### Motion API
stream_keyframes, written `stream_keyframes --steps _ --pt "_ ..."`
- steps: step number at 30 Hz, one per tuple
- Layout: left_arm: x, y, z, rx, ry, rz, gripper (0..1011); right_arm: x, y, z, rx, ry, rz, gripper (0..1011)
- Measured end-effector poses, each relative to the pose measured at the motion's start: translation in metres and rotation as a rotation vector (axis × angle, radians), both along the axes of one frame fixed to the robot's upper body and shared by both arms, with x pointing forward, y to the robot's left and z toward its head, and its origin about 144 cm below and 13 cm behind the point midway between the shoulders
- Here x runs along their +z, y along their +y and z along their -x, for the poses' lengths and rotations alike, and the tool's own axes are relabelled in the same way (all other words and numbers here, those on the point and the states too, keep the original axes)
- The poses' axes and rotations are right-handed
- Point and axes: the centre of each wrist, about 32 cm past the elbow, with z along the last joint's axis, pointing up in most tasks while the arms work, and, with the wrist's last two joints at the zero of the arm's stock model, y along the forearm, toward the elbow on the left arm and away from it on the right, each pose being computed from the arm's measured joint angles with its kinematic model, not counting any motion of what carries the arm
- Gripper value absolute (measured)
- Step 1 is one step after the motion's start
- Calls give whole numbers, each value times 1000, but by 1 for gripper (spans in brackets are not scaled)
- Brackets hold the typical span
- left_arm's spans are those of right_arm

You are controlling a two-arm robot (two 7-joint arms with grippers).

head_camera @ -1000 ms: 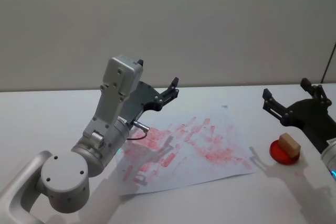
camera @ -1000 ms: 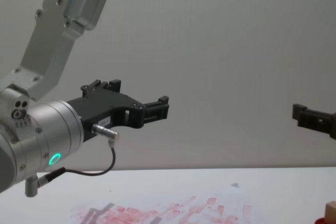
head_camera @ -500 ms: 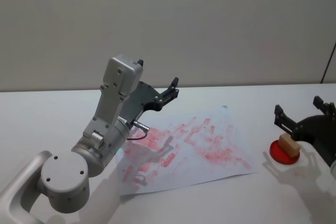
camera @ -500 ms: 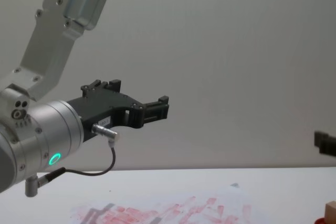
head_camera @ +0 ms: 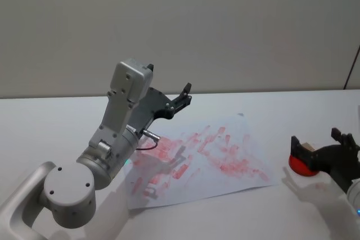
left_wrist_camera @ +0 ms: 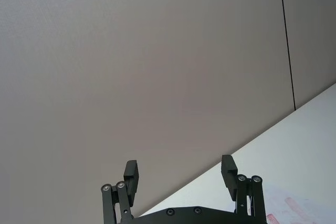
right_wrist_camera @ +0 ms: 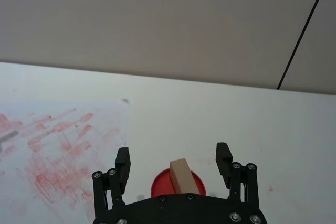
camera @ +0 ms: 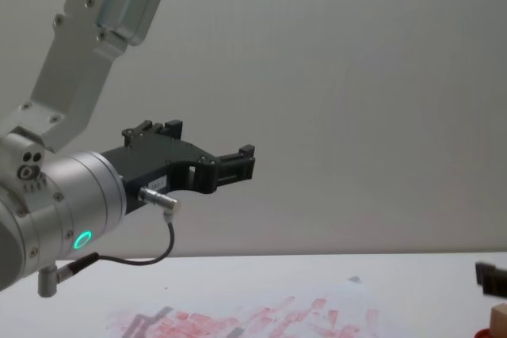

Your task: Use the one hand to pick up the stamp and affix it onto the A4 paper.

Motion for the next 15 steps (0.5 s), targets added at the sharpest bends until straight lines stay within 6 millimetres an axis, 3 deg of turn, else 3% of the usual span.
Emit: stream_keyframes --steps 15 --pt "0 0 0 0 0 0 1001 -10 4 0 -52 110 59 1001"
